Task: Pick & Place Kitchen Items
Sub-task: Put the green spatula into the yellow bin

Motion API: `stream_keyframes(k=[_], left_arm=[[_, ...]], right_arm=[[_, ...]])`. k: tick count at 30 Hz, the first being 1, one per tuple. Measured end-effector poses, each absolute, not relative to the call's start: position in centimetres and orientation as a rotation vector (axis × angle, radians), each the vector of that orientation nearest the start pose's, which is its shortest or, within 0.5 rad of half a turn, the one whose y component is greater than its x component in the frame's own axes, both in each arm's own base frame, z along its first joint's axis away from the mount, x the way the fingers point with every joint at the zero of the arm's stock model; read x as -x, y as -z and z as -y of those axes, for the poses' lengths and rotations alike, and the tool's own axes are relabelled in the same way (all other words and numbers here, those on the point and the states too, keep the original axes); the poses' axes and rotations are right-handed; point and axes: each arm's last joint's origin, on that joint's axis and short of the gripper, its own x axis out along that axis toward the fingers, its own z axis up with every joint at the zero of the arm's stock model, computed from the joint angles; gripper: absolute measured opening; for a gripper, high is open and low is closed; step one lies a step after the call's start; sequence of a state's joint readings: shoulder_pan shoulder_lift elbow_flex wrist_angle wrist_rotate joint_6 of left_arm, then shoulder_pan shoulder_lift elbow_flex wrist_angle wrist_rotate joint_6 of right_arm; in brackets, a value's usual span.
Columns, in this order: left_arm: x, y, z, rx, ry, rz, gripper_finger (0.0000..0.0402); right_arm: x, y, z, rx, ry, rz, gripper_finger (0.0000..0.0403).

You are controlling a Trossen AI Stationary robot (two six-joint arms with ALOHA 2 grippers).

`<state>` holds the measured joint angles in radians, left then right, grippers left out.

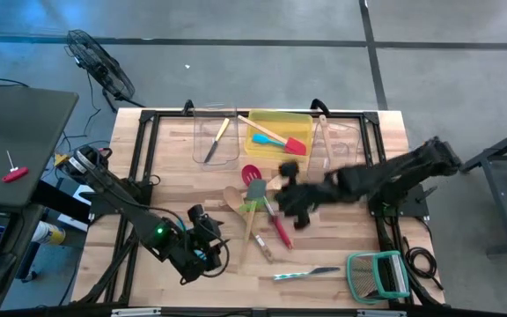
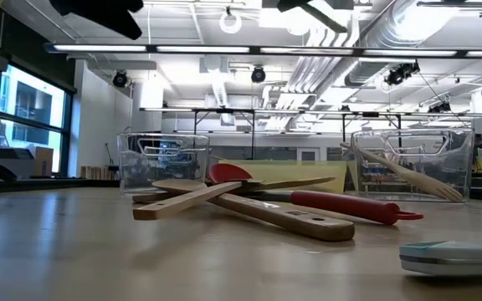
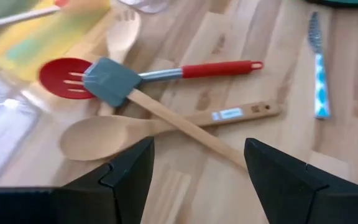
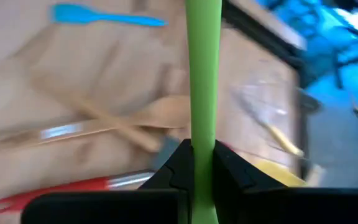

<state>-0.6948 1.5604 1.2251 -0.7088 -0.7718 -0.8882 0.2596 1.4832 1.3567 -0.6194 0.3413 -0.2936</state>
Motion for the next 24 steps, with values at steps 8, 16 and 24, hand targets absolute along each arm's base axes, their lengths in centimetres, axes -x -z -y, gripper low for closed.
stream_keyframes(k=[8,16,24], left_arm=[[-25.7,-26.8,16.7,0.122,-0.424,-0.721,0.0244],[-24.8,-28.1,15.2,0.109,-0.415,-0.754,0.0244],[-23.1,-29.4,13.9,0.060,-0.453,-0.759,0.0244]], right_arm=[[-30.6,-35.0,4.4,0.293,0.106,-0.660,0.0021],[-30.7,-31.3,15.4,0.069,0.180,-0.706,0.0021],[-31.9,-24.1,20.9,-0.108,0.182,-0.862,0.0021]])
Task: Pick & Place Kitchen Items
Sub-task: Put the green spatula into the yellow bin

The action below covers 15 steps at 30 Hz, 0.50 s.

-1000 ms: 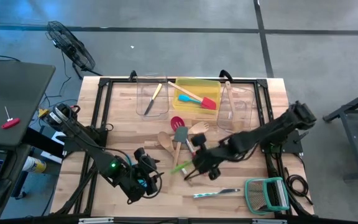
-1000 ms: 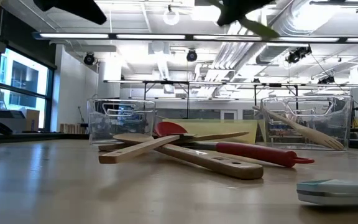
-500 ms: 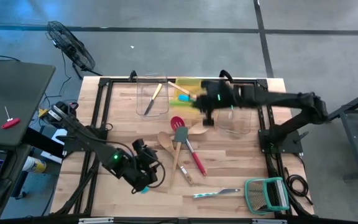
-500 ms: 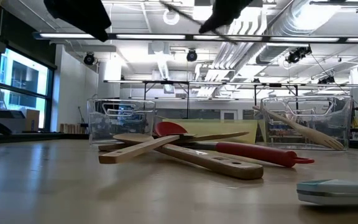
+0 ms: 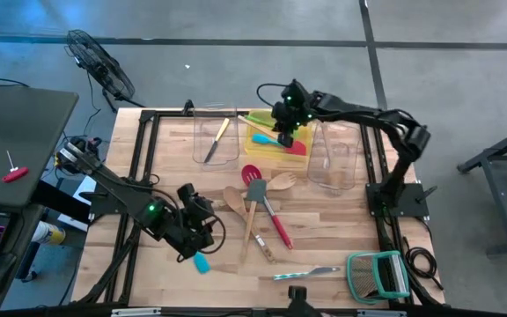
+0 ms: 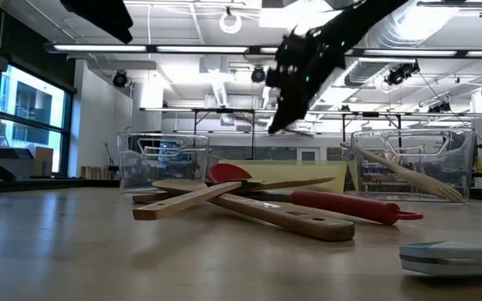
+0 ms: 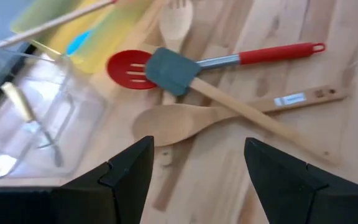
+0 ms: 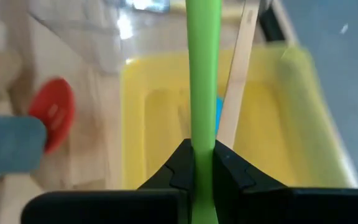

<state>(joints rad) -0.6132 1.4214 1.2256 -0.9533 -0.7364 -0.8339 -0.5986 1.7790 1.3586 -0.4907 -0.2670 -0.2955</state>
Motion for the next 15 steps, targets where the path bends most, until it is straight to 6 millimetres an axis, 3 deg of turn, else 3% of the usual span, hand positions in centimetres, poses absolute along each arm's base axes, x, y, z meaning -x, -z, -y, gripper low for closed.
stream_keyframes(k=[6,12,15], left_arm=[[-22.2,-29.8,13.2,0.003,-0.489,-0.772,0.0244],[-21.7,-30.0,12.8,-0.040,-0.504,-0.781,0.0244],[-21.8,-30.0,12.8,-0.059,-0.500,-0.784,0.0244]], right_arm=[[-32.3,-20.4,22.1,-0.169,0.209,-0.975,0.0021],[-32.2,-19.5,22.2,-0.226,0.250,-1.020,0.0022],[-32.3,-19.5,22.2,-0.268,0.289,-1.016,0.0062]])
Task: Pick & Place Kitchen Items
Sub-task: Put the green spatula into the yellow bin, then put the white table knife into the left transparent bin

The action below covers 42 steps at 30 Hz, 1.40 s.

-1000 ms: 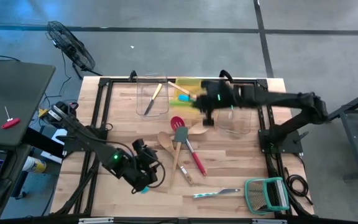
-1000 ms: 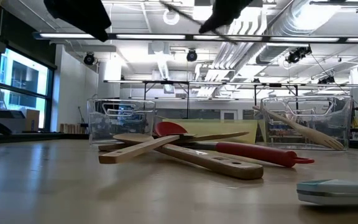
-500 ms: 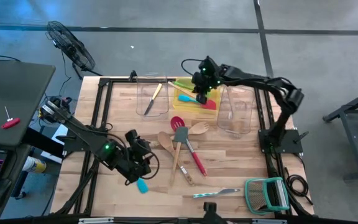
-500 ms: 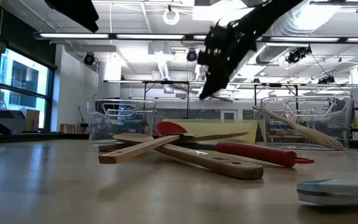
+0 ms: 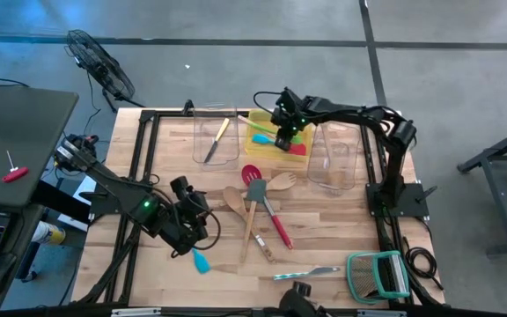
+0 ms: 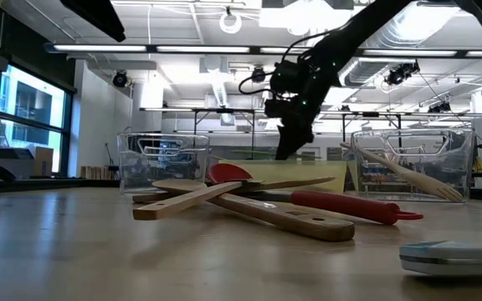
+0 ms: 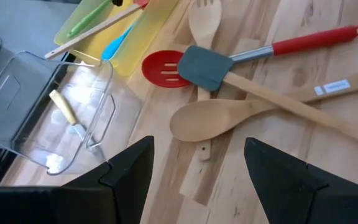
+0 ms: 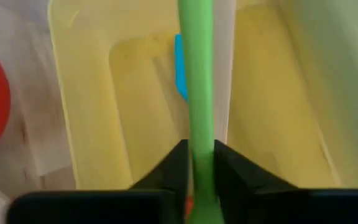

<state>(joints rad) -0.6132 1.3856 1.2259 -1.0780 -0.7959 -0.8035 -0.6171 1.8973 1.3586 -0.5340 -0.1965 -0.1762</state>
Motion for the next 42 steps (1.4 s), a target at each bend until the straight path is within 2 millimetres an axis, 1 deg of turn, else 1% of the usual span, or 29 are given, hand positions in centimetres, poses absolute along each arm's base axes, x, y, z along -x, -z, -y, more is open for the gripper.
stream_keyframes(k=[6,9,11,14,18,21,25,28,30,33,35,39,42], left_arm=[[-21.7,-30.0,12.8,-0.075,-0.493,-0.789,0.0244],[-21.7,-30.0,12.8,-0.074,-0.493,-0.790,0.0244],[-21.7,-30.0,12.8,-0.074,-0.493,-0.790,0.0244],[-21.7,-30.0,12.9,-0.065,-0.484,-0.799,0.0244],[-21.8,-30.0,12.9,-0.045,-0.476,-0.803,0.0244],[-21.7,-29.9,13.0,-0.006,-0.470,-0.816,0.0244],[-21.7,-29.8,13.1,0.077,-0.455,-0.849,0.0244],[-21.8,-29.6,13.4,0.164,-0.436,-0.867,0.0244],[-21.9,-29.2,13.7,0.206,-0.410,-0.868,0.0244],[-22.0,-28.7,14.7,0.244,-0.360,-0.830,0.0244],[-22.2,-28.4,15.5,0.268,-0.326,-0.802,0.0244],[-22.5,-27.8,17.2,0.305,-0.259,-0.751,0.0244],[-22.9,-27.5,18.1,0.318,-0.229,-0.731,0.0244]], right_arm=[[-32.4,-19.6,21.9,-0.339,0.358,-1.018,0.0194],[-32.6,-19.5,21.3,-0.298,0.386,-1.048,0.0255],[-32.9,-19.7,20.7,-0.255,0.375,-1.063,0.0288],[-33.3,-20.8,19.3,-0.198,0.342,-1.047,0.0321],[-33.4,-24.0,16.6,-0.097,0.320,-0.993,0.0333],[-32.6,-27.5,13.3,-0.056,0.246,-0.931,0.0329],[-31.0,-31.6,7.4,-0.088,0.102,-0.852,0.0324],[-29.5,-33.6,2.3,-0.087,-0.065,-0.832,0.0320],[-28.7,-34.4,-1.1,-0.073,-0.162,-0.816,0.0317],[-27.8,-34.9,-5.8,-0.055,-0.278,-0.810,0.0313],[-27.2,-34.8,-8.6,-0.034,-0.299,-0.817,0.0309],[-26.5,-33.6,-13.2,-0.008,-0.293,-0.857,0.0301],[-26.4,-32.0,-16.0,0.015,-0.278,-0.897,0.0294]])
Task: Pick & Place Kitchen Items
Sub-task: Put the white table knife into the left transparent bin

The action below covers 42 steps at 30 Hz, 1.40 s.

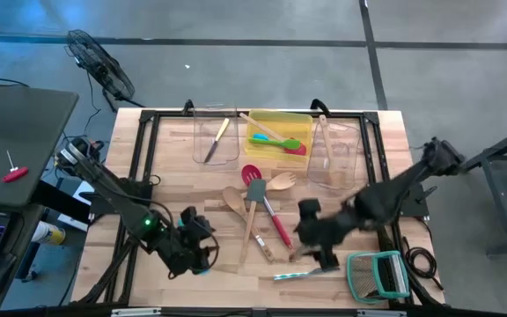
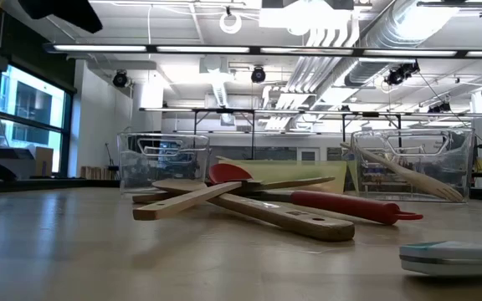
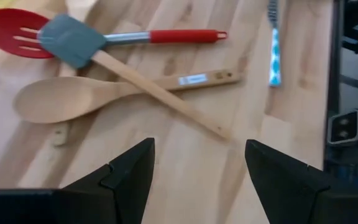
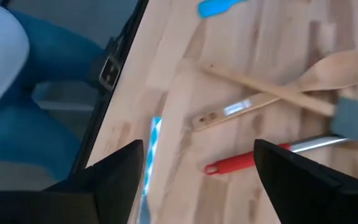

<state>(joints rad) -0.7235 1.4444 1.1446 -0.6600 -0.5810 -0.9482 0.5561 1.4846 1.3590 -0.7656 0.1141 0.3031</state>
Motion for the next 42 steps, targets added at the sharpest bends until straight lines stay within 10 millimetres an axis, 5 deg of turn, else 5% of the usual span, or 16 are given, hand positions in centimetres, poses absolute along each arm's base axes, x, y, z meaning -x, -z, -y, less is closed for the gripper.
stream_keyframes(k=[7,14,21,42], left_arm=[[-23.5,-27.6,18.5,0.363,-0.209,-0.689,0.0244],[-23.6,-27.6,18.6,0.366,-0.209,-0.683,0.0244],[-23.6,-27.6,18.6,0.366,-0.209,-0.682,0.0244],[-24.7,-24.9,19.6,0.276,-0.230,-0.750,0.0244]], right_arm=[[-27.7,-26.4,-21.4,0.051,-0.293,-1.017,0.0291],[-29.8,-20.7,-23.8,0.082,-0.283,-1.093,0.0291],[-31.3,-16.8,-24.3,0.009,-0.249,-1.172,0.0291],[-31.9,-10.7,-24.5,0.019,-0.112,-1.325,0.0278]])
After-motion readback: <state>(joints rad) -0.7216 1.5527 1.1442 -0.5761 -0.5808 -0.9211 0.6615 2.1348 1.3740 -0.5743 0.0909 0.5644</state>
